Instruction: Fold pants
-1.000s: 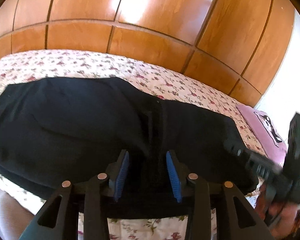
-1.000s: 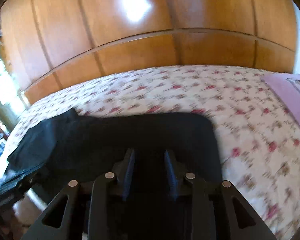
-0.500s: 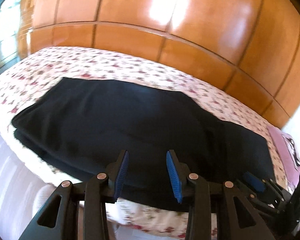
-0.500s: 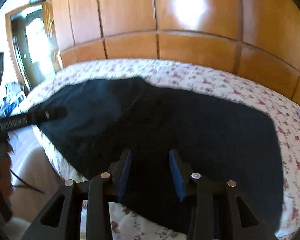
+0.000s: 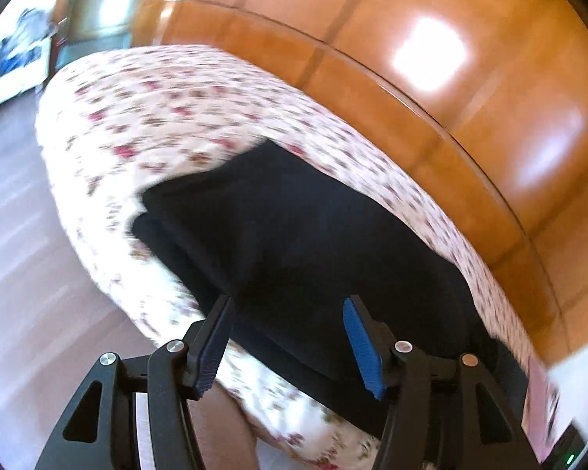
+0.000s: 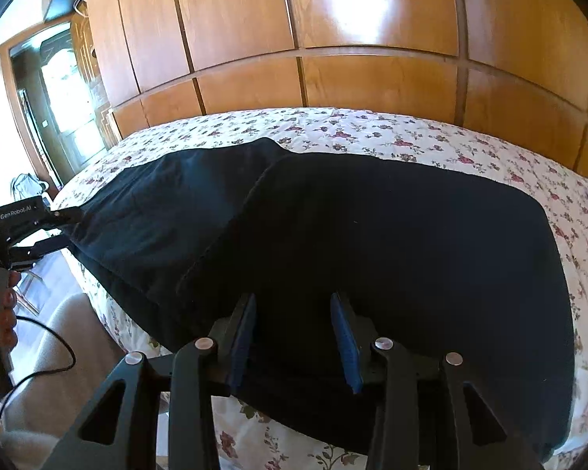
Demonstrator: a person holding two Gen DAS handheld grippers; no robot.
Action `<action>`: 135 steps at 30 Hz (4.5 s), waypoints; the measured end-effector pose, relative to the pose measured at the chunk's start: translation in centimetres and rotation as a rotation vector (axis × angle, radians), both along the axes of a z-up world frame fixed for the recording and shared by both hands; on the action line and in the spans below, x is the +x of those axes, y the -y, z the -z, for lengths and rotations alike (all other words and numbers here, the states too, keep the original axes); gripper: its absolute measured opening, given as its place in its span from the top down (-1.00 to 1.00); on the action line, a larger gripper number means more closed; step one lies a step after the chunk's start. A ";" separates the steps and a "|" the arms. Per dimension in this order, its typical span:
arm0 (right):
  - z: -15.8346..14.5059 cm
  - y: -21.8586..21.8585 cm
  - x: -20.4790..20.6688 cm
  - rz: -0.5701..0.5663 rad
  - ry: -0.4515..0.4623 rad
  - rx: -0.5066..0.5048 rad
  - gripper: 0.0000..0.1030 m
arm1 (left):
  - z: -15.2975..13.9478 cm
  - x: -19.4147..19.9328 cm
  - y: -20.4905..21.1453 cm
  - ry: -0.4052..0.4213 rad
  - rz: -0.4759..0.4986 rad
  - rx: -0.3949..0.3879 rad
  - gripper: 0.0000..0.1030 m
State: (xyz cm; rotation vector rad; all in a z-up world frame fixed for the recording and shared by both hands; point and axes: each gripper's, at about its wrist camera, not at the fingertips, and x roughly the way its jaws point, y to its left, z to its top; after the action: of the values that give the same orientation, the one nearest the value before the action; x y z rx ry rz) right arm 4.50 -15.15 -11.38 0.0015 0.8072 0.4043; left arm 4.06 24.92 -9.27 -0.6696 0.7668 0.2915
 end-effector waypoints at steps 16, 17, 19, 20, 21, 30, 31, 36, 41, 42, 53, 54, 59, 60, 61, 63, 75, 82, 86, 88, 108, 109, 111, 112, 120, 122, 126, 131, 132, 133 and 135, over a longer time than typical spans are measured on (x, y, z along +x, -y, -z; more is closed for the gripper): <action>0.0 0.1 0.1 0.004 -0.010 0.014 0.21 | 5.6 1.1 -7.4 0.042 -0.107 -0.318 -0.21; 0.0 0.1 0.1 0.003 -0.010 0.014 0.21 | 5.6 0.9 -7.7 0.066 -0.102 -0.324 -0.21; 0.1 0.1 0.1 0.004 -0.009 0.013 0.21 | 5.4 1.0 -7.7 0.100 -0.089 -0.333 -0.14; 0.1 0.1 0.1 0.005 -0.007 0.011 0.21 | 5.2 1.2 -7.7 0.114 -0.082 -0.336 0.03; 0.1 0.0 0.1 0.005 -0.006 0.009 0.21 | 5.2 1.4 -7.7 0.124 -0.072 -0.337 0.13; -0.5 0.3 0.4 0.011 -0.026 0.024 0.21 | 1.4 2.0 -5.7 0.197 -0.049 -0.201 0.73; -0.8 0.4 0.3 0.014 -0.025 0.031 0.21 | 0.2 1.9 -5.1 0.232 -0.031 -0.189 0.74; -1.3 1.4 0.2 0.033 -0.020 0.057 0.21 | -3.2 2.7 -3.7 0.345 0.038 -0.235 0.74; -0.7 2.1 0.7 0.038 -0.072 0.091 0.19 | -7.3 2.7 -0.3 0.431 0.159 -0.183 0.74; -0.8 2.4 0.7 0.042 -0.079 0.121 0.17 | -8.1 2.7 0.5 0.450 0.188 -0.169 0.74; -2.9 6.7 0.1 0.189 -0.072 0.172 0.13 | -14.2 3.3 10.4 0.569 0.507 -0.082 0.74; -3.0 7.1 0.0 0.196 -0.070 0.175 0.12 | -14.4 3.3 11.5 0.573 0.543 -0.071 0.74; -3.2 10.5 -0.5 0.269 -0.083 0.246 0.07 | -14.6 2.7 17.7 0.572 0.705 -0.024 0.74; -3.2 11.4 -0.5 0.286 -0.087 0.270 0.07 | -14.4 2.5 19.1 0.565 0.735 -0.014 0.74; -3.2 12.0 -0.6 0.297 -0.089 0.289 0.07 | -14.3 2.4 20.1 0.559 0.758 -0.006 0.74; -3.3 13.2 -0.7 0.315 -0.093 0.335 0.06 | -13.7 2.1 21.9 0.546 0.798 0.005 0.74; -3.6 18.3 -2.4 0.343 -0.059 0.630 -0.15 | -7.5 2.6 29.8 0.363 1.004 0.059 0.74; -2.6 19.1 -2.8 0.312 -0.102 0.713 -0.25 | -3.3 2.9 32.3 0.251 1.067 0.124 0.73; -1.5 19.3 -2.5 0.328 -0.155 0.755 -0.36 | -1.5 2.6 33.3 0.235 1.088 0.176 0.74; -1.1 19.4 -2.5 0.335 -0.173 0.782 -0.36 | -1.2 2.0 33.5 0.263 1.101 0.221 0.72; -0.4 16.9 2.2 0.293 -0.272 0.658 0.12 | -4.8 0.2 27.0 0.397 0.933 0.299 0.12; -0.5 16.2 2.6 0.288 -0.286 0.602 0.49 | -4.5 1.2 26.0 0.362 0.882 0.288 0.12; -0.9 15.5 2.9 0.279 -0.282 0.549 0.63 | -4.0 2.5 24.1 0.321 0.810 0.235 0.12; -1.3 15.5 2.8 0.269 -0.269 0.556 0.67 | -3.8 3.0 23.1 0.307 0.774 0.207 0.12; -7.0 17.2 0.8 0.228 -0.086 0.518 0.72 | -2.9 3.3 22.3 0.257 0.766 0.253 0.10; -6.2 18.0 0.9 0.248 -0.107 0.493 0.72 | -2.1 4.0 23.3 0.234 0.779 0.272 0.10; -2.3 18.6 1.8 0.301 -0.213 0.479 0.71 | -0.5 4.0 24.2 0.176 0.795 0.332 0.10; 0.8 19.1 1.5 0.343 -0.242 0.552 0.67 | 0.3 3.4 24.3 0.182 0.791 0.350 0.10; 0.9 19.2 1.4 0.344 -0.239 0.555 0.67 | 0.4 3.4 24.3 0.183 0.790 0.350 0.09; 0.8 19.1 1.2 0.342 -0.233 0.545 0.66 | 0.4 3.3 24.3 0.180 0.790 0.352 0.09; 0.3 18.8 0.9 0.337 -0.220 0.505 0.61 | 0.0 2.9 24.2 0.172 0.794 0.345 0.09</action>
State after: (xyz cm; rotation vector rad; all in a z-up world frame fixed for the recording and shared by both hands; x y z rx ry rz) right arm 5.42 -33.97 -11.65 0.6540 0.8833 0.2807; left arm 6.97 0.76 -9.26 -0.0321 0.7374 -0.3528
